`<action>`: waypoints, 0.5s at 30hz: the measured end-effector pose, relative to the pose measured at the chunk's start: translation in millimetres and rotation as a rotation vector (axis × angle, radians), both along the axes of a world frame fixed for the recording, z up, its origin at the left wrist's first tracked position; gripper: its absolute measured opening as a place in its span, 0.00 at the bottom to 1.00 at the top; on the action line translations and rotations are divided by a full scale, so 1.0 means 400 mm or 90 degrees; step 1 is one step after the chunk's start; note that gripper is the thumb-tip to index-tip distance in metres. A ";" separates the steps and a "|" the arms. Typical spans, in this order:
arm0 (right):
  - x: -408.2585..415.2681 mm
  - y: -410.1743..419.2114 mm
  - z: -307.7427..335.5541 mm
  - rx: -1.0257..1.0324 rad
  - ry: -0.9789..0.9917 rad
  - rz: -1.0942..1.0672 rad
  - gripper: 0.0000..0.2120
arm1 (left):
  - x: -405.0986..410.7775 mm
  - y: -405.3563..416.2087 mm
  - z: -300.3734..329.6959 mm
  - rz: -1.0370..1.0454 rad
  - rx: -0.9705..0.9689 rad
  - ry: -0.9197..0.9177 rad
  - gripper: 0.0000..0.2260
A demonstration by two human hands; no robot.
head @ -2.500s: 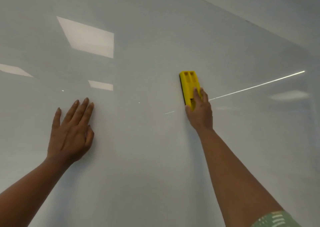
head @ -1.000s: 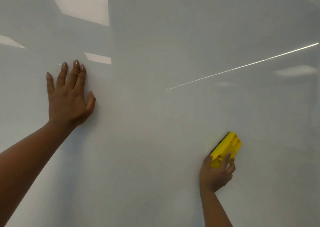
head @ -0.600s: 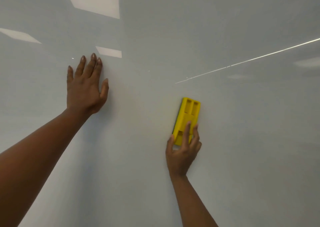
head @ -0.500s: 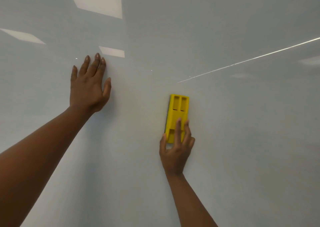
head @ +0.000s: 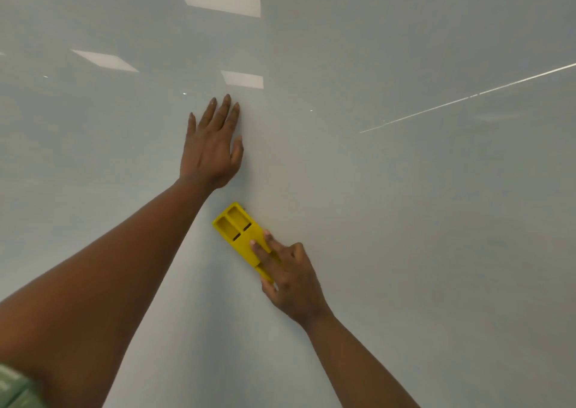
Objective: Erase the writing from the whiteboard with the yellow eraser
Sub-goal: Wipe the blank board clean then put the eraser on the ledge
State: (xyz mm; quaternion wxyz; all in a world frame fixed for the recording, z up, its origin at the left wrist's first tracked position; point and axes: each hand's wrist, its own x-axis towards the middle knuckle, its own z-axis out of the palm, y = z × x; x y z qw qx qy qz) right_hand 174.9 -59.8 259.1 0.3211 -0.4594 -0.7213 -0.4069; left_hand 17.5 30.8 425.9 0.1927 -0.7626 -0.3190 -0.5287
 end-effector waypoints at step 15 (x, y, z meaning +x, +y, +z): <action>0.038 -0.041 -0.078 -0.175 0.096 0.085 0.31 | -0.062 0.005 -0.201 -0.028 0.061 -0.004 0.26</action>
